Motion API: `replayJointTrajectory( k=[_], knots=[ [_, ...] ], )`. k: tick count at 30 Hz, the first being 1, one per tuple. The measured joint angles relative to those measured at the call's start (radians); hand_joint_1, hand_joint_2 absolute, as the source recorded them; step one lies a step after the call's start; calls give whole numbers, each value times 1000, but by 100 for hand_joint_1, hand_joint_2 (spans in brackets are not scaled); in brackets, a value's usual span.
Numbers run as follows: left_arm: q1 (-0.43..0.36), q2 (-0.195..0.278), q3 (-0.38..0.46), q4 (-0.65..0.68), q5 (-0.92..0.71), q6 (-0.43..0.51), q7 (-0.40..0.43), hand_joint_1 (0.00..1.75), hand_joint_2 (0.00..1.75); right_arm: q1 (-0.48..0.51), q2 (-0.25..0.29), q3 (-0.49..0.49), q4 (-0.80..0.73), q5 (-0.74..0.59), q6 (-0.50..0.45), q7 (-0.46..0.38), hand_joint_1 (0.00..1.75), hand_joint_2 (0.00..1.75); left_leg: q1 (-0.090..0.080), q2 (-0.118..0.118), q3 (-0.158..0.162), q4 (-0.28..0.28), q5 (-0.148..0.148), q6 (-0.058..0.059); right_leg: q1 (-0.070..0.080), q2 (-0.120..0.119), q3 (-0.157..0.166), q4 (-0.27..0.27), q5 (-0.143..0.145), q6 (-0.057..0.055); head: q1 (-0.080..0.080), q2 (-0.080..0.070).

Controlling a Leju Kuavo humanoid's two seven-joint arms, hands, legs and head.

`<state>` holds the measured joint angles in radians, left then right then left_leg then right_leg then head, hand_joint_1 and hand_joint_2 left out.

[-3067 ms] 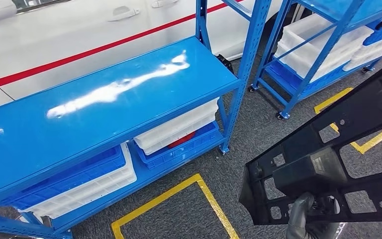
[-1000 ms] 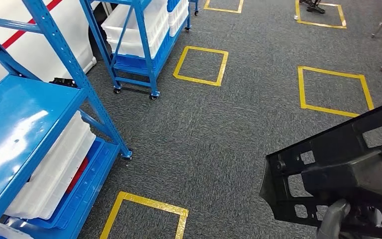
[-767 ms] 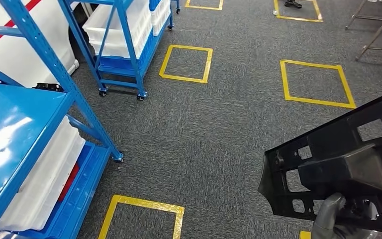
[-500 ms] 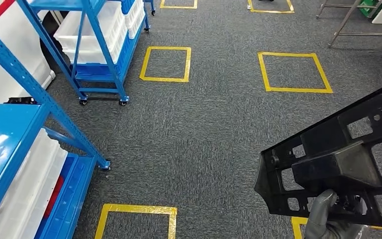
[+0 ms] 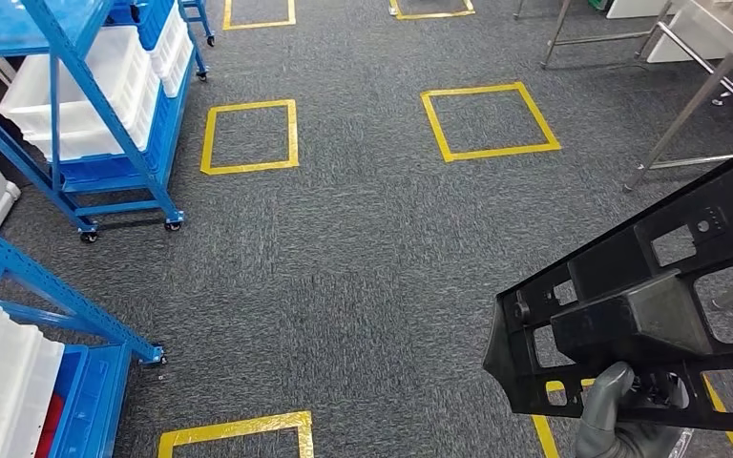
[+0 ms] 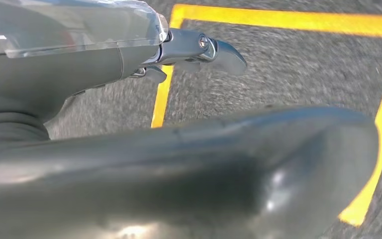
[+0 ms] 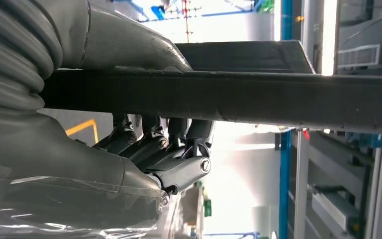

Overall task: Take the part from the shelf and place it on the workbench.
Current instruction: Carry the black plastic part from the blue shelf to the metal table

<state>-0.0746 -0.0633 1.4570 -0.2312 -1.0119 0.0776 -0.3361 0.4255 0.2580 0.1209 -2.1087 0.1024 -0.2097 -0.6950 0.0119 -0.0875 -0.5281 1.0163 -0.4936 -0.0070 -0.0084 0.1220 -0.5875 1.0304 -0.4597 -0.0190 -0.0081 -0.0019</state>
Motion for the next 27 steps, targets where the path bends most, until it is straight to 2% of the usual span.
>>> replayJointTrajectory(
  k=[1, 2, 3, 4, 5, 6, 7, 8, 9, 10, 11, 13, 14, 15, 16, 18, 19, 20, 22, 23, 24, 25, 26, 27],
  knots=[
    [-1, 1, -2, 0, -6, 1, 6, 0, 0, 3, -2, 2, 0, 3, -5, 0, 175, 175, -2, -4, 3, -7, -2, 1, -3, 13, -5, 0, 3, 7, 0, 0],
    [-2, 2, -6, 0, -14, 1, 11, 0, 0, 7, -4, 4, 0, 6, -9, 0, 175, 175, -3, 8, 5, -11, 0, 4, -5, 26, -9, -2, 7, 15, 0, 0],
    [-4, 2, -12, 0, -25, 2, 16, 0, 0, 11, -6, 6, 0, 7, -14, 0, 175, 175, -2, 22, 8, -17, 5, 9, -6, 23, -12, 1, 6, 21, 0, 0],
    [-5, 2, -20, 0, -38, 3, 21, 0, 0, 14, -8, 6, 0, 9, -19, 0, 175, 175, -1, 36, 10, -24, 10, 15, -4, 2, -19, 14, -4, 25, 1, 0],
    [-5, 2, -28, 0, -50, 3, 25, 0, 0, 16, -10, 7, -1, 10, -24, 0, 175, 175, 1, 52, 12, -32, 14, 20, -1, -30, -34, 45, -26, 28, 3, 0],
    [-4, 2, -36, 0, -59, 3, 28, 0, 0, 16, -13, 8, -1, 12, -28, 0, 175, 175, 0, 67, 12, -35, 17, 24, 0, -69, -58, 96, -58, 29, 4, 0],
    [-2, 2, -43, 0, -65, 2, 31, 0, 0, 17, -16, 10, -1, 14, -33, 0, 175, 175, -1, 83, 11, -36, 17, 27, 0, -95, -90, 161, -94, 32, 5, 0],
    [0, 2, -47, 0, -67, 1, 32, 0, 0, 18, -18, 12, -1, 16, -37, 0, 175, 175, -3, 100, 10, -36, 16, 28, -2, -107, -120, 224, -121, 35, 6, 0],
    [0, 2, -49, 0, -68, 0, 34, 0, 0, 21, -20, 13, -1, 18, -41, 0, 175, 175, -3, 117, 10, -35, 15, 27, -4, -113, -138, 264, -131, 38, 6, 0],
    [0, 2, -51, 0, -67, 0, 35, 0, 0, 24, -22, 14, -1, 20, -45, 0, 175, 175, -4, 133, 10, -35, 14, 27, -6, -117, -137, 268, -122, 40, 6, 0],
    [-2, 2, -52, 0, -65, -1, 37, 0, 0, 27, -24, 14, -1, 24, -50, 0, 175, 175, -3, 147, 11, -34, 12, 24, -8, -124, -114, 230, -96, 42, 6, 0],
    [-5, 0, -55, 1, -58, -4, 40, 0, 0, 30, -27, 17, -2, 32, -62, 0, 175, 175, -4, 171, 16, -31, 5, 16, -6, -161, -33, 90, -38, 40, 6, 0],
    [-6, -1, -56, 1, -55, -5, 41, 0, 0, 31, -28, 19, -4, 35, -69, 0, 175, 175, -6, 181, 19, -28, 1, 11, -3, -178, -2, 34, -22, 35, 6, 0],
    [-7, -1, -56, 2, -52, -6, 41, 0, 0, 33, -29, 20, -6, 37, -73, 0, 175, 175, -8, 190, 22, -26, -3, 5, 0, -188, 15, 2, -17, 30, 5, 0],
    [-9, -1, -56, 2, -51, -7, 42, 0, 0, 33, -30, 21, -8, 39, -76, -1, 175, 175, -10, 199, 24, -26, -5, 0, 3, -186, 17, -6, -19, 24, 5, 0],
    [-13, -1, -57, 2, -51, -8, 43, 0, 0, 37, -31, 22, -11, 41, -80, -1, 175, 175, -8, 212, 31, -27, -9, -10, 4, -164, 14, -8, -17, 13, 5, 0],
    [-15, -1, -58, 2, -52, -8, 44, 0, 0, 40, -31, 22, -14, 43, -83, -1, 175, 175, -6, 202, 31, -22, -16, -15, 2, -154, 15, -10, -15, 7, 5, 0],
    [-17, -1, -58, 2, -52, -9, 46, 0, 0, 43, -32, 23, -18, 44, -89, -2, 175, 175, -3, 180, 24, -2, -34, -20, 1, -144, 15, -13, -13, 2, 4, 0],
    [-18, -1, -58, 2, -49, -12, 48, 0, 0, 48, -33, 27, -27, 49, -108, -2, 175, 175, -1, 121, -25, 108, -98, -24, -1, -124, 15, -15, -11, -7, 3, 0],
    [-17, -1, -58, 2, -47, -13, 49, 0, 0, 51, -34, 29, -30, 52, -118, -2, 175, 175, 0, 106, -61, 184, -132, -24, 1, -113, 14, -14, -11, -10, 3, 0],
    [-16, -1, -58, 2, -44, -14, 50, 0, 0, 55, -35, 32, -33, 55, -126, -2, 175, 175, -1, 99, -93, 248, -152, -23, 3, -99, 14, -13, -11, -12, 4, 0],
    [-15, 0, -58, 2, -42, -14, 50, 0, 0, 59, -36, 35, -35, 58, -131, -2, 175, 175, -1, 97, -110, 278, -151, -20, 4, -83, 14, -11, -11, -12, 4, 0],
    [-15, 0, -58, 2, -41, -14, 50, 0, 0, 63, -37, 38, -37, 59, -133, -2, 175, 175, -1, 94, -110, 268, -129, -17, 5, -67, 15, -9, -11, -13, 4, 0],
    [-16, 0, -58, 2, -39, -14, 50, 0, 0, 65, -38, 40, -39, 60, -134, -2, 175, 175, -1, 87, -91, 218, -91, -12, 6, -51, 16, -8, -11, -13, 4, 0]
  ],
)
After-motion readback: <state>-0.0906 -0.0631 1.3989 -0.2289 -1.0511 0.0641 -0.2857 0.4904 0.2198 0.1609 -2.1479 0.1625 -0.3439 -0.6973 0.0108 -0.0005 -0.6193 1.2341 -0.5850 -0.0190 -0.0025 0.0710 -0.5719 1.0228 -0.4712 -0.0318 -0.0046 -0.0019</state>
